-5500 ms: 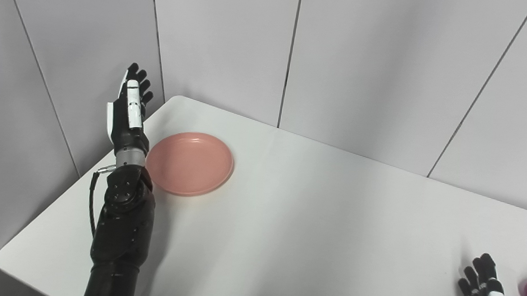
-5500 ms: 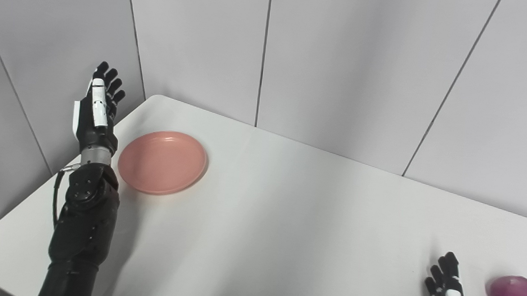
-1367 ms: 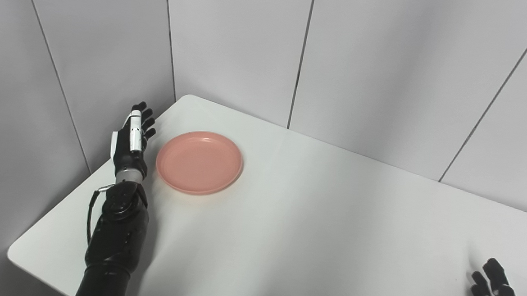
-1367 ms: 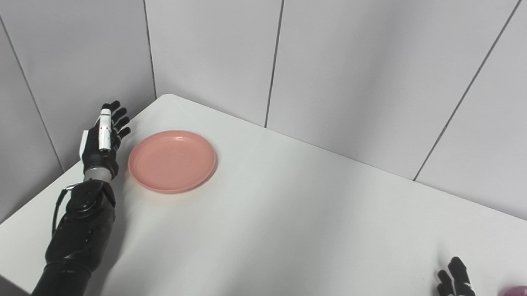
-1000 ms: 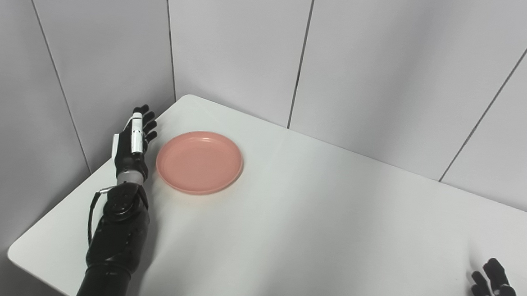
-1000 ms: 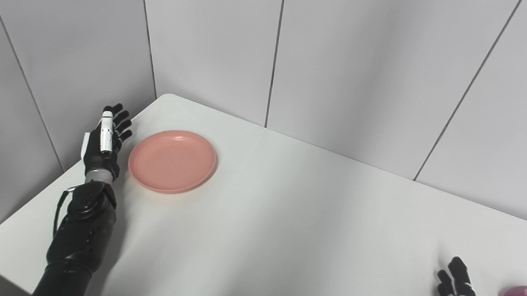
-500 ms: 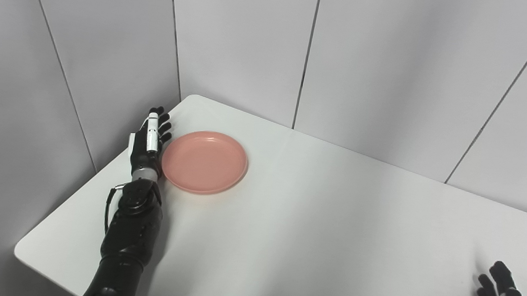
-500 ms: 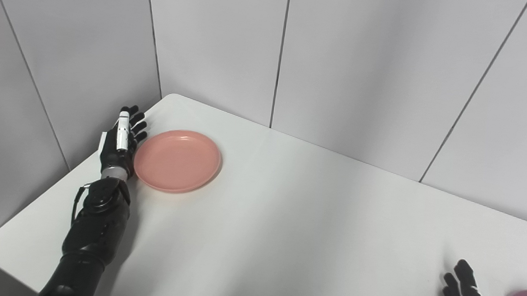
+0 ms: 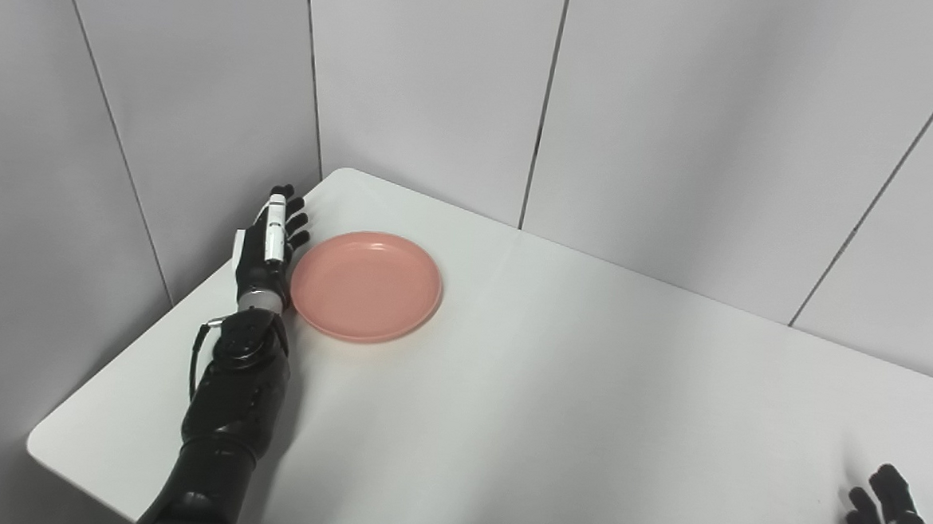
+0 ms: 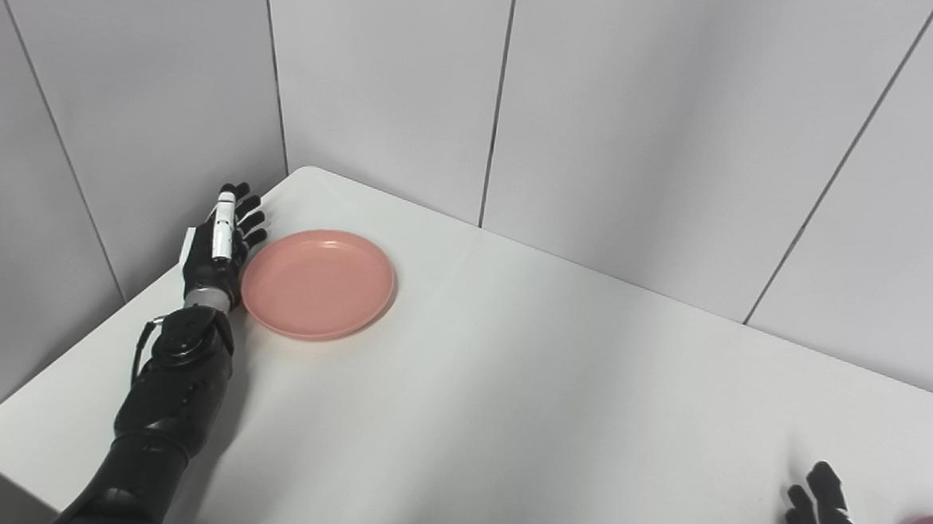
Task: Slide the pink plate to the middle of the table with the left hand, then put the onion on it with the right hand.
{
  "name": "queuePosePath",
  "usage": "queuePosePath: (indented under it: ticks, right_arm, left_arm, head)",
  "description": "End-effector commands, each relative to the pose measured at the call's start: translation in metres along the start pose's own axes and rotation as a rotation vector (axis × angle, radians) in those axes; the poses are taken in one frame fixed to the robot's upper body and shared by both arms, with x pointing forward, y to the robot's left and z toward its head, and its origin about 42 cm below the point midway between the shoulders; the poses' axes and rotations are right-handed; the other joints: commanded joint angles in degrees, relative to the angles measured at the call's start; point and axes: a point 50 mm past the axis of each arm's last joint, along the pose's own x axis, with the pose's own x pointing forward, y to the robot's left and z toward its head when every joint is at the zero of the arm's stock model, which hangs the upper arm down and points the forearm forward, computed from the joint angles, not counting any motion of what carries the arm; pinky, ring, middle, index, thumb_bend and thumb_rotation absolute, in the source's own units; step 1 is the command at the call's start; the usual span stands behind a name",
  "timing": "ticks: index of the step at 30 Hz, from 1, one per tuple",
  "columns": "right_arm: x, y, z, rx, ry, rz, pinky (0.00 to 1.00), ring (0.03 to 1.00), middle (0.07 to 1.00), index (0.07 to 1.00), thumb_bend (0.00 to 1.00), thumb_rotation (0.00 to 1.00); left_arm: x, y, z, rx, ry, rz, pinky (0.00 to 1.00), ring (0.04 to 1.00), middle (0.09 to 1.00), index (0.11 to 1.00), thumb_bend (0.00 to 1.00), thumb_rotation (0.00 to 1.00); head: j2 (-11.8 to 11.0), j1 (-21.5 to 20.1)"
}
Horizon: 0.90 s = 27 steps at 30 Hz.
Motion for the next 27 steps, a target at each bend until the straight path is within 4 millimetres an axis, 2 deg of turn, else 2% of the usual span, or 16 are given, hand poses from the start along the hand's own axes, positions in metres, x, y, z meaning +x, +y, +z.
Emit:
queuePosePath:
  ticks: [1, 13, 24, 27]
  right_arm:
    - [-0.002, -0.007, -0.001, -0.014, 0.036, -0.037, 1.00, 0.950, 0.959, 0.934, 0.40, 0.92]
    - [-0.002, -0.008, -0.002, -0.012, 0.033, -0.034, 1.00, 0.942, 0.953, 0.922, 0.43, 0.91]
    - [-0.004, -0.007, -0.003, -0.020, 0.029, -0.033, 1.00, 0.947, 0.961, 0.926, 0.43, 0.92]
    - [-0.005, -0.006, -0.003, -0.023, 0.030, -0.037, 1.00, 0.936, 0.951, 0.915, 0.42, 0.92]
  left_arm:
    - [0.013, -0.005, 0.017, -0.021, -0.034, -0.027, 0.87, 0.889, 0.886, 0.859, 0.35, 1.00]
    - [0.014, -0.011, 0.009, -0.066, 0.003, -0.153, 0.86, 0.877, 0.876, 0.855, 0.37, 1.00]
    - [0.014, -0.026, 0.003, -0.055, 0.020, -0.235, 0.85, 0.866, 0.865, 0.840, 0.35, 1.00]
    - [0.014, -0.030, 0.001, -0.047, 0.028, -0.255, 0.87, 0.875, 0.872, 0.846, 0.37, 1.00]
  head:
    - [0.03, -0.05]
    - [0.10, -0.11]
    - [0.31, -0.39]
    - [0.36, -0.48]
